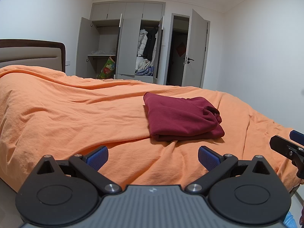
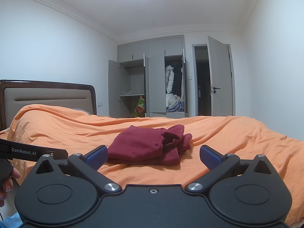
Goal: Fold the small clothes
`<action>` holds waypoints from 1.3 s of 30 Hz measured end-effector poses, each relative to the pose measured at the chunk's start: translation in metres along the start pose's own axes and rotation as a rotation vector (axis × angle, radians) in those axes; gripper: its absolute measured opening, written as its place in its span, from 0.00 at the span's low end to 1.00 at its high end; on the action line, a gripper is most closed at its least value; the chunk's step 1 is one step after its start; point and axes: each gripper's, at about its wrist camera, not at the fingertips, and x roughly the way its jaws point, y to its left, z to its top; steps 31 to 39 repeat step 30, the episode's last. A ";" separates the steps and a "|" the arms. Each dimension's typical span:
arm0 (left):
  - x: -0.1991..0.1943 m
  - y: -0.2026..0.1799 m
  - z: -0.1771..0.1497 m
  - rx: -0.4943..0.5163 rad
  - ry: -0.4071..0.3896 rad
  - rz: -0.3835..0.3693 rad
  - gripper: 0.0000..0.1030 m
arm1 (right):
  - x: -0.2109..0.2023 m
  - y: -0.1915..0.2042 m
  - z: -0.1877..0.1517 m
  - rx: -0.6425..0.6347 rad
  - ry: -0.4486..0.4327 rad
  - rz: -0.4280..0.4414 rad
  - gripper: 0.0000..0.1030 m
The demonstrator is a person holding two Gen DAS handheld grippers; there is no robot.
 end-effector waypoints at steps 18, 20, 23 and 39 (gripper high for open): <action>0.002 -0.005 -0.001 0.070 0.010 0.073 1.00 | 0.002 0.000 -0.002 -0.002 0.001 0.002 1.00; 0.002 -0.004 0.000 0.067 0.011 0.070 1.00 | 0.002 0.000 -0.002 -0.002 0.002 0.001 1.00; 0.002 -0.003 0.000 0.069 0.010 0.070 1.00 | 0.002 0.000 -0.002 -0.004 0.002 0.002 1.00; 0.002 -0.004 0.000 0.074 0.013 0.066 1.00 | 0.002 0.000 -0.002 -0.003 0.003 0.002 1.00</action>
